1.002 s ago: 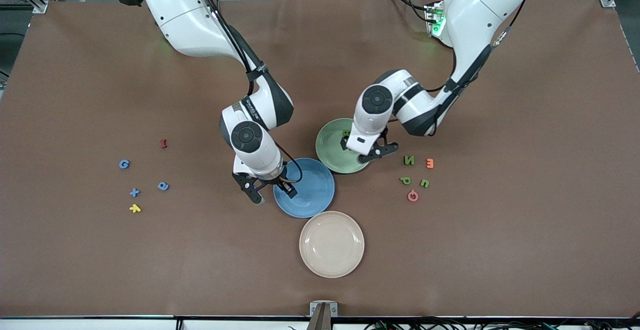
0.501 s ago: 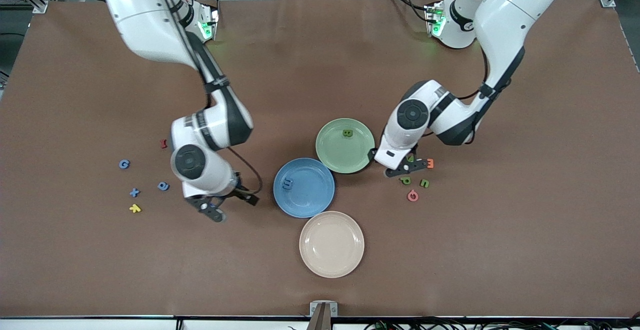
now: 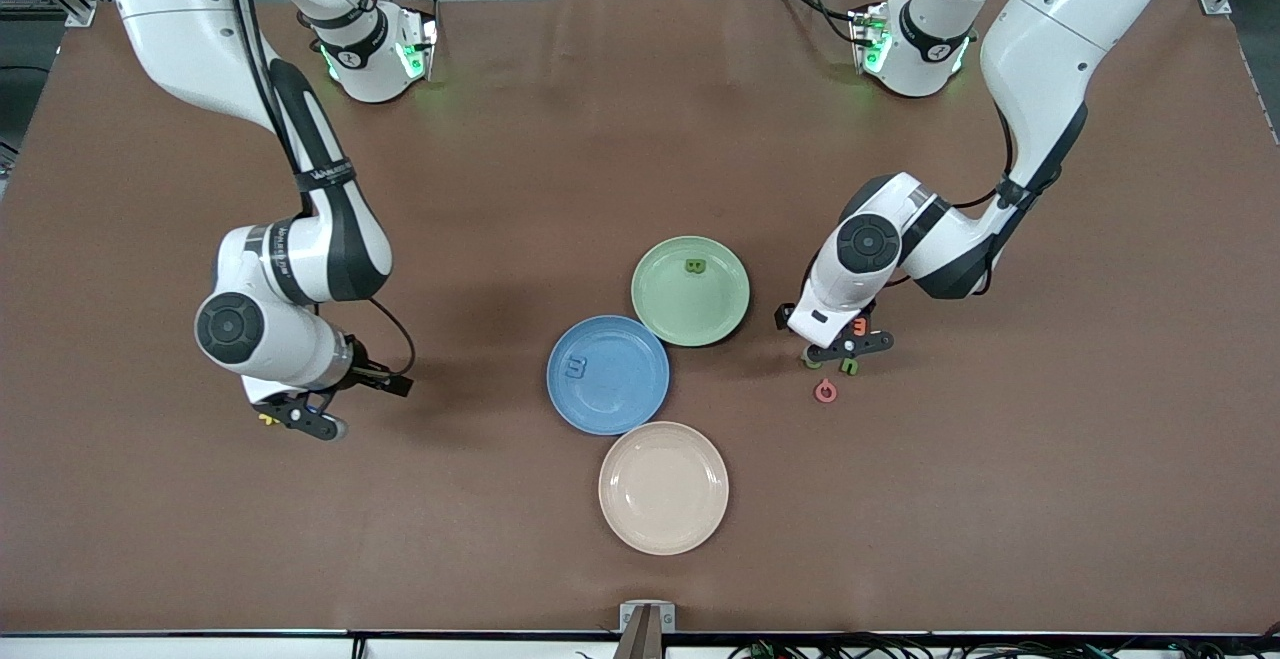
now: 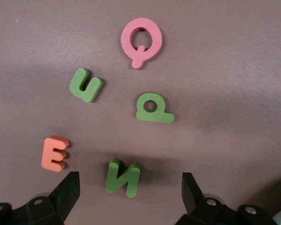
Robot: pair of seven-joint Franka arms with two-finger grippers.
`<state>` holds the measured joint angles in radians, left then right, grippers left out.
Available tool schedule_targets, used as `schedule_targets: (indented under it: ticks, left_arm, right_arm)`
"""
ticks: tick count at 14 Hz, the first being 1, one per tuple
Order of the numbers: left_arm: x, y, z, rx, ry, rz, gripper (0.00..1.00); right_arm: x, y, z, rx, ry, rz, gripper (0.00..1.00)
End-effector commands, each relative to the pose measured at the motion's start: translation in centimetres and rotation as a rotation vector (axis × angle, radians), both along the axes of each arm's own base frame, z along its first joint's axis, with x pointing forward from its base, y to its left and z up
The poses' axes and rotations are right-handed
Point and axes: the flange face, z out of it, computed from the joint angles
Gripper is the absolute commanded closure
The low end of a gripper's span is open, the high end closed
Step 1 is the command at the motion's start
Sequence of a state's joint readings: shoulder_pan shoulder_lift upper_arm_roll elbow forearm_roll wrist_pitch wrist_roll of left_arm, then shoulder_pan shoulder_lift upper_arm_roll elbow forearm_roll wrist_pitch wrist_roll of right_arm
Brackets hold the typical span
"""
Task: Sort letters by color into matching plates
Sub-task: 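Move the right gripper to the blue a while the left gripper nears green N, then grasp the blue a with the right gripper while the left gripper grasps green N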
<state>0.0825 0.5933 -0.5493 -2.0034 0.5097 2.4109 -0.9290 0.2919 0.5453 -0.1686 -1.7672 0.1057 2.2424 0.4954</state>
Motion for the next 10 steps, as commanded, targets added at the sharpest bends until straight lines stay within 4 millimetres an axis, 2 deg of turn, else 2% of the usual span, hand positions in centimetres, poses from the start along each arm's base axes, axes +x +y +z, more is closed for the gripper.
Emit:
schedule_targets:
  ticks: [1,3,5,8,10]
  left_arm:
    - [-1.1,0.5,0.1,-0.003,-0.018,-0.026,0.04]
    - [-1.6,0.5,-0.5,-0.010,-0.013,-0.033,0.05]
    - [-1.6,1.0,-0.9,-0.027,-0.028,-0.033,0.07]
    - [-1.3,1.7,-1.1,-0.020,-0.034,-0.036,0.16]
    - [-1.3,1.8,-1.3,-0.025,-0.031,-0.034,0.26]
  right_arm:
    - [-2.1,-5.0,-1.2,-0.025,-0.040,-0.035,0.00]
    - [-1.9,-8.7,-1.5,-0.026,-0.050,-0.034,0.00]
    - [-1.8,-11.0,-2.0,-0.028,-0.062,-0.025,0.00]
    - [-2.4,-12.8,-4.0,-0.038,-0.091,-0.006,0.00]
    - [-2.5,-12.6,-5.1,-0.040,-0.101,-0.004,0.00]
